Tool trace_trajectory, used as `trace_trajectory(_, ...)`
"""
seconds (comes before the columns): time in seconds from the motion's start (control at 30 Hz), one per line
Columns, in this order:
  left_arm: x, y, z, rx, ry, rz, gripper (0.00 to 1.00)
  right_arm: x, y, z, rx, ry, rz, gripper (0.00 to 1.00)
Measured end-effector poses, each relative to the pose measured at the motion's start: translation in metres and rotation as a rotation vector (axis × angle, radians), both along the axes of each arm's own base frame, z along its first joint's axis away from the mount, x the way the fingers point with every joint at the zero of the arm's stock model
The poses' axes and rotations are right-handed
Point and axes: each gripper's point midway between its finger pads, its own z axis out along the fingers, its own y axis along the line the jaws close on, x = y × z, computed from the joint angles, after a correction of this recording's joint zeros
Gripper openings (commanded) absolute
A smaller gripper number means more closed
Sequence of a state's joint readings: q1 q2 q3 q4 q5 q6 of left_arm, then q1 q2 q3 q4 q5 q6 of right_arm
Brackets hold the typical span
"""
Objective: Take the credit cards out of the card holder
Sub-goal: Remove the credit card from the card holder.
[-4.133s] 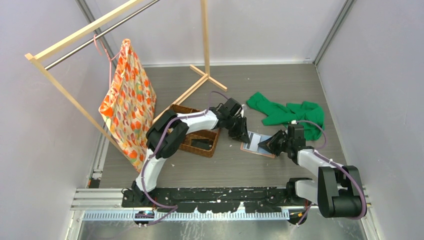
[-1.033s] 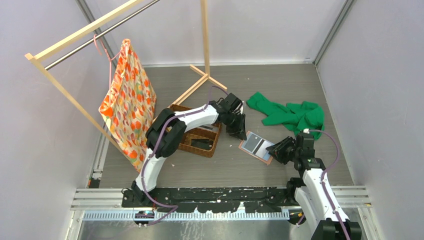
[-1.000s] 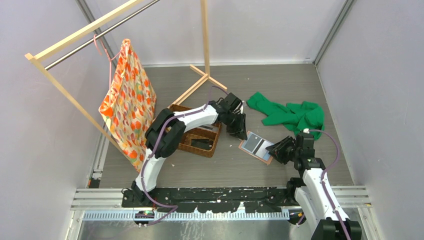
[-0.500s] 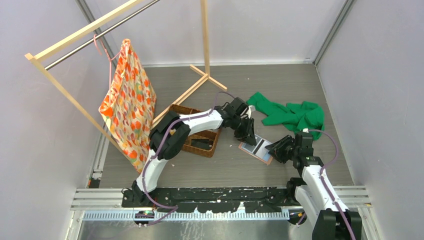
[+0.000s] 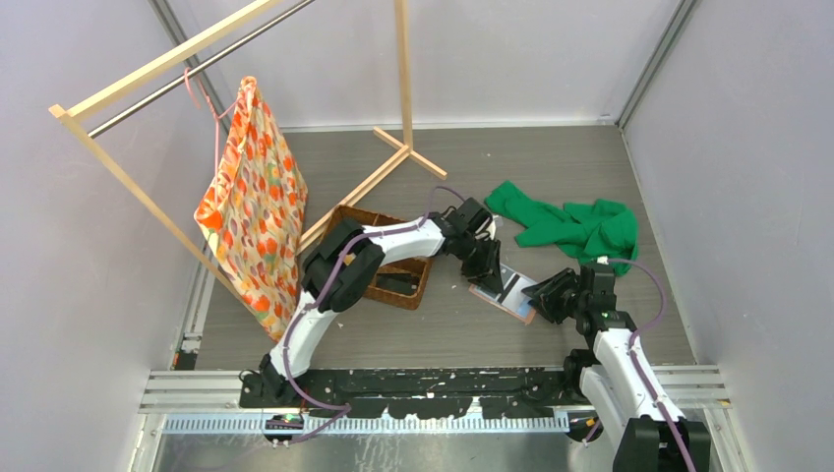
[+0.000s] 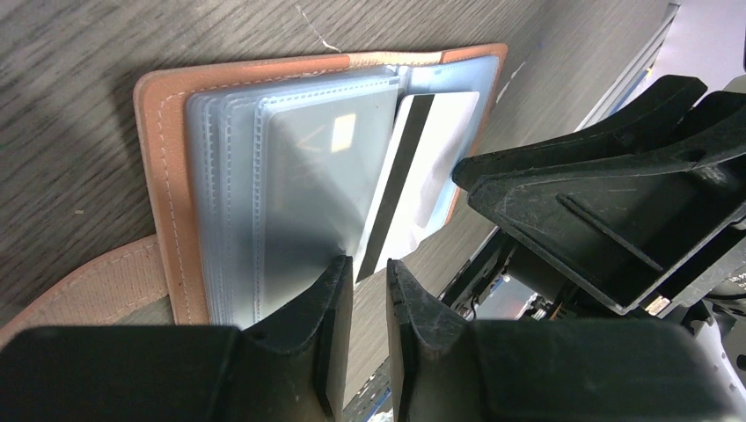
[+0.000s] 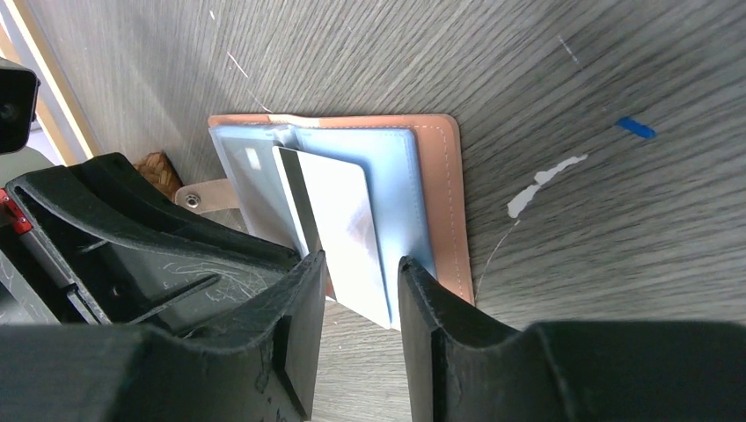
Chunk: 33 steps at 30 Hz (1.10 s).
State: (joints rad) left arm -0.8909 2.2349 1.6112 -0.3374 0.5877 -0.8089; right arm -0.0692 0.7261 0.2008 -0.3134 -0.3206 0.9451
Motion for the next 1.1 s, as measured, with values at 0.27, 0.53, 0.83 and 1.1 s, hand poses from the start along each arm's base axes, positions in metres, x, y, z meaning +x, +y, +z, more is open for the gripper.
trace_trajectory(0.27, 0.001, 0.000, -0.001, 0.020, 0.001, 0.001, 0.22, 0.002, 0.001, -0.001, 0.009, -0.004, 0.005, 0.42)
trace_trajectory(0.53, 0.001, -0.001, -0.002, 0.021, 0.007, -0.002, 0.22, 0.006, 0.005, -0.002, 0.033, -0.013, 0.014, 0.41)
trace_trajectory(0.83, 0.000, -0.002, -0.002, 0.017, 0.012, -0.006, 0.22, 0.004, 0.007, -0.004, 0.041, -0.018, 0.017, 0.24)
trace_trajectory(1.1, 0.000, -0.002, -0.002, 0.015, 0.016, -0.009, 0.22, 0.006, 0.013, 0.003, 0.070, -0.053, 0.044, 0.21)
